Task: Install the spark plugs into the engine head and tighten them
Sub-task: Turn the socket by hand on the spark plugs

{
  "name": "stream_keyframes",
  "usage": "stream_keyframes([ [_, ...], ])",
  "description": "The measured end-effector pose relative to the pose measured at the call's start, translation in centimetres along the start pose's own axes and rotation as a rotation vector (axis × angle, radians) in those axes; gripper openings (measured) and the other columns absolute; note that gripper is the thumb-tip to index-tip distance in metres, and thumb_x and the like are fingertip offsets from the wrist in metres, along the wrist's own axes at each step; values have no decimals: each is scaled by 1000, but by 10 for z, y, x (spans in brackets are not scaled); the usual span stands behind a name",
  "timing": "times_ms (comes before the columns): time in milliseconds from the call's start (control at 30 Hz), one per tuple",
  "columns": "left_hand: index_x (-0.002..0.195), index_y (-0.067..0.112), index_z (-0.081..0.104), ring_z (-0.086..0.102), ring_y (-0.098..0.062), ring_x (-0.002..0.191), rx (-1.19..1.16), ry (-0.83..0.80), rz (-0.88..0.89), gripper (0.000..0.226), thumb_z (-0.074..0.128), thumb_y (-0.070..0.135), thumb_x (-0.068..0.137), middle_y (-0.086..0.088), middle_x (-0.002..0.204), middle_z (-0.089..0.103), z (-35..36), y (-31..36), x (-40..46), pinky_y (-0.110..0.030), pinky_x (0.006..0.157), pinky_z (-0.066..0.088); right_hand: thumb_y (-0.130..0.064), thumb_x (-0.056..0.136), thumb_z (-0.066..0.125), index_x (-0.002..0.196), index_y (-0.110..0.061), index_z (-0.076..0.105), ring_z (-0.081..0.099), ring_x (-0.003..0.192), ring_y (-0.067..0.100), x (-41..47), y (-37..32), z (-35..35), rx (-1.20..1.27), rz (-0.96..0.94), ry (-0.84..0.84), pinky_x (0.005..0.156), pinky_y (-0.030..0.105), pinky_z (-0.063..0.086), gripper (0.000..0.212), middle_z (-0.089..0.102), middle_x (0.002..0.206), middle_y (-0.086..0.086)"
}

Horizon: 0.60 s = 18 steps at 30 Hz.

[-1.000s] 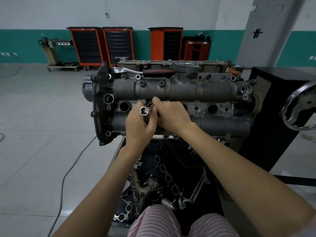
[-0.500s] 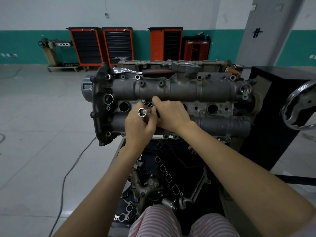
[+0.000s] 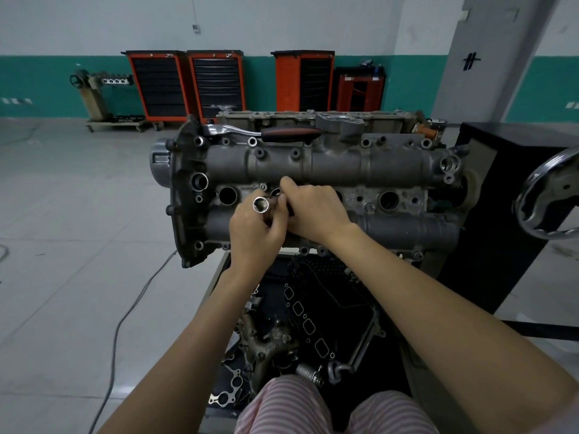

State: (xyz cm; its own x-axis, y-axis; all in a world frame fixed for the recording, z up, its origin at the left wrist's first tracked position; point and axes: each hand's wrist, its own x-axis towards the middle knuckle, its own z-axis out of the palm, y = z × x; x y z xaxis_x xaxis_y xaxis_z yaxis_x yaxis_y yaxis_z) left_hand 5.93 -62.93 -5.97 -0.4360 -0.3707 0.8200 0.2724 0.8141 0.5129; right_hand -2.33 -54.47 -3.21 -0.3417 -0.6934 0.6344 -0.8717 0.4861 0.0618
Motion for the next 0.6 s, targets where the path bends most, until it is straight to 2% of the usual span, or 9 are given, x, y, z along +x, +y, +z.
stream_keyframes([
  [100, 66, 12, 39, 41, -18, 53, -1, 2, -36, 27, 50, 25, 87, 10, 55, 35, 1, -1, 0, -24, 55, 26, -25, 85, 53, 87, -9, 45, 59, 58, 36, 0, 0, 0, 2, -14, 6, 48, 30, 25, 18, 64, 67, 10],
  [167, 57, 15, 37, 35, -14, 48, 4, 11, -18, 37, 49, 33, 87, 13, 50, 32, 1, -1, 1, -24, 50, 24, -23, 85, 54, 86, -8, 52, 60, 61, 37, -1, 0, 0, 10, -21, 22, 50, 30, 26, 16, 65, 68, 12],
  [233, 47, 8, 44, 36, -18, 41, -2, 8, -6, 51, 48, 38, 88, 1, 41, 37, 1, -3, 2, -33, 43, 27, -22, 84, 56, 86, -6, 58, 61, 64, 39, -2, 0, -2, 11, -8, 31, 52, 30, 27, 16, 66, 69, 15],
  [300, 47, -4, 51, 39, -25, 38, 26, 7, 10, 61, 48, 42, 88, -10, 39, 43, 2, -7, 3, -40, 43, 30, -22, 83, 55, 88, -6, 62, 61, 67, 39, -3, 1, -2, 20, 18, 24, 54, 32, 27, 17, 66, 70, 18],
  [433, 48, -6, 50, 38, -26, 38, 39, 34, 7, 62, 52, 42, 87, -11, 39, 41, 3, -6, 4, -34, 44, 28, -27, 85, 53, 88, -10, 62, 62, 69, 38, -2, 1, -2, 3, 33, 7, 55, 30, 27, 19, 66, 71, 16],
  [533, 44, 2, 45, 39, -26, 39, 4, 45, -33, 56, 58, 36, 87, -9, 38, 41, 3, -3, 4, -34, 45, 29, -24, 82, 59, 82, -7, 62, 62, 63, 38, -2, 0, -3, 13, 24, 20, 53, 30, 27, 17, 66, 66, 16],
  [600, 43, 20, 35, 36, -18, 40, 5, 39, -26, 50, 57, 30, 87, 5, 39, 34, 2, 0, 3, -33, 45, 28, -22, 79, 64, 78, -7, 61, 61, 55, 37, -2, 0, -3, 10, 21, 58, 50, 28, 25, 15, 64, 60, 15],
])
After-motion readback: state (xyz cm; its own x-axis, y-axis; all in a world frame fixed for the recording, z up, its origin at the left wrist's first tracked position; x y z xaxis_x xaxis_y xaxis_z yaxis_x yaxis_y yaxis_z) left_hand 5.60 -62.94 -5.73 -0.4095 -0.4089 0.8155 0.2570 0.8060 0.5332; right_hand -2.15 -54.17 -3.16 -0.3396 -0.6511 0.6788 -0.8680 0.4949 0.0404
